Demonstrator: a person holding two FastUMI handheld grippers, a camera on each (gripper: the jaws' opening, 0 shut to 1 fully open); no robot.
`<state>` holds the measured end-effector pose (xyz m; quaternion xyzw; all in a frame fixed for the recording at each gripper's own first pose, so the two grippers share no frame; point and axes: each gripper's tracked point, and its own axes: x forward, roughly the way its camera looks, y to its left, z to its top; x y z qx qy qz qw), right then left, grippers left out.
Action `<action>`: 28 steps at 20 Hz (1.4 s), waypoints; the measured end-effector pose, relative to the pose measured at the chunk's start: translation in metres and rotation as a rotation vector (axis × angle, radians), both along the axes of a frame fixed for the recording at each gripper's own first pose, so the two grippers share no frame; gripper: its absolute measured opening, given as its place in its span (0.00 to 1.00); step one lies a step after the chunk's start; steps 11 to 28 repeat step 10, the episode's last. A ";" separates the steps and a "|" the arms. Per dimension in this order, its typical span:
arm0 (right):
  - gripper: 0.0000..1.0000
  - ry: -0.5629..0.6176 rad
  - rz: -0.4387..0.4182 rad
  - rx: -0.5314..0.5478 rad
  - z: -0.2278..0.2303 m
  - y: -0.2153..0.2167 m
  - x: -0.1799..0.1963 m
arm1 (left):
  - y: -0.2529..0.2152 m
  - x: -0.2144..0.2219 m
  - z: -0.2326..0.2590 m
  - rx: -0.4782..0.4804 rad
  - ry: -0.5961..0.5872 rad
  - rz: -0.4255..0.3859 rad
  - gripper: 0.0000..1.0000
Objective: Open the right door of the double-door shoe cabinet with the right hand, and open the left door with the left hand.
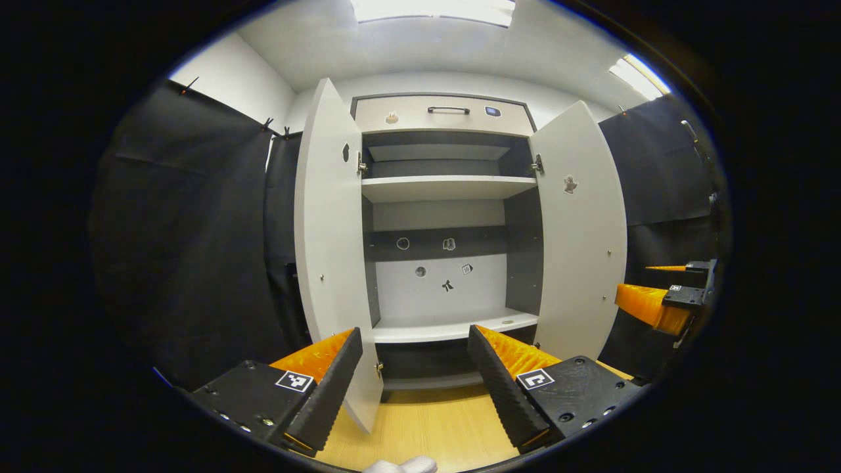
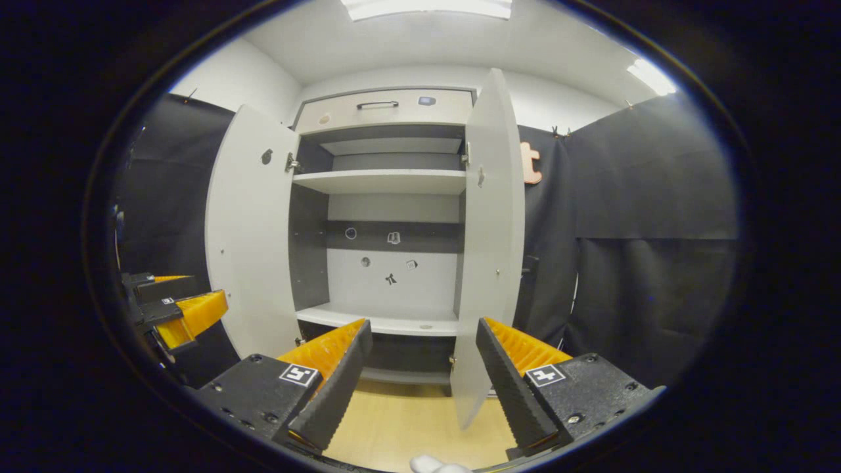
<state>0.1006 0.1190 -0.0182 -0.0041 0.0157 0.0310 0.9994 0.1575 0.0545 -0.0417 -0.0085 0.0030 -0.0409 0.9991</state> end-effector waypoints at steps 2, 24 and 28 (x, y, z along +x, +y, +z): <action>1.00 0.007 -0.006 0.002 -0.006 -0.004 -0.001 | 0.004 0.001 -0.006 -0.008 0.013 0.033 0.96; 0.99 0.013 -0.003 0.005 -0.009 -0.004 0.000 | 0.018 -0.003 -0.013 -0.051 0.037 0.060 0.96; 0.99 0.013 -0.003 0.005 -0.009 -0.004 0.000 | 0.018 -0.003 -0.013 -0.051 0.037 0.060 0.96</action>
